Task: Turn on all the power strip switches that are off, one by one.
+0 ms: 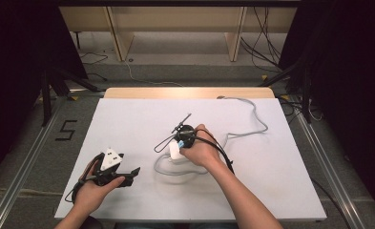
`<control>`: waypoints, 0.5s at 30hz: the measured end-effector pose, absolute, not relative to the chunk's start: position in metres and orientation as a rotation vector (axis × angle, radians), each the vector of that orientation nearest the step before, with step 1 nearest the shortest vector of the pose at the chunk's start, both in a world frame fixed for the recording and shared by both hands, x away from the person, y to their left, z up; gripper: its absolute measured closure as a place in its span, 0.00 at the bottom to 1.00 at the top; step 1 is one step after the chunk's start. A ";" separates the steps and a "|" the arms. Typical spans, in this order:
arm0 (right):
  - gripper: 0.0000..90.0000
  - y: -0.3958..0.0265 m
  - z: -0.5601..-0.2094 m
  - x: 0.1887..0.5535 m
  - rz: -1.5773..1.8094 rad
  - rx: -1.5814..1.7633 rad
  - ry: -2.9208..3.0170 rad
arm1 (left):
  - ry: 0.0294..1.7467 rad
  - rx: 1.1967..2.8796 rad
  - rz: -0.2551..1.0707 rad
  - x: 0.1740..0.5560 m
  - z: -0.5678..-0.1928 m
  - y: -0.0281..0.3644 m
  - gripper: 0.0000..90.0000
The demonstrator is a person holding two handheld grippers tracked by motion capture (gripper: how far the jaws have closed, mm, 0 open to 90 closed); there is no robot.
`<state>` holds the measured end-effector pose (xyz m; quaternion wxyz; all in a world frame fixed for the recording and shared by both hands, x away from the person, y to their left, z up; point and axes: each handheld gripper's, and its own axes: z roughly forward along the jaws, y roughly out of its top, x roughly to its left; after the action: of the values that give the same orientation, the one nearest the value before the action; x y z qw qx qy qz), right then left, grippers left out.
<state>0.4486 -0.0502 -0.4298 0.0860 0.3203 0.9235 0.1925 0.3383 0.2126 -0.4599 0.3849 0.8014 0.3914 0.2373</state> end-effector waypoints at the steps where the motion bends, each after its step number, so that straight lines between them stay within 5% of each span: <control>1: 1.00 -0.050 -0.430 0.449 0.569 0.963 2.748 | 0.997 2.043 0.604 0.338 -0.460 0.212 0.24; 15: 1.00 -0.050 -0.433 0.451 0.538 0.989 2.759 | 0.986 2.046 0.607 0.338 -0.460 0.212 0.24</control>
<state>0.4509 -0.0504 -0.4333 0.0807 0.3307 0.9229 0.1798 0.3383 0.2115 -0.4600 0.3852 0.8032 0.3870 0.2382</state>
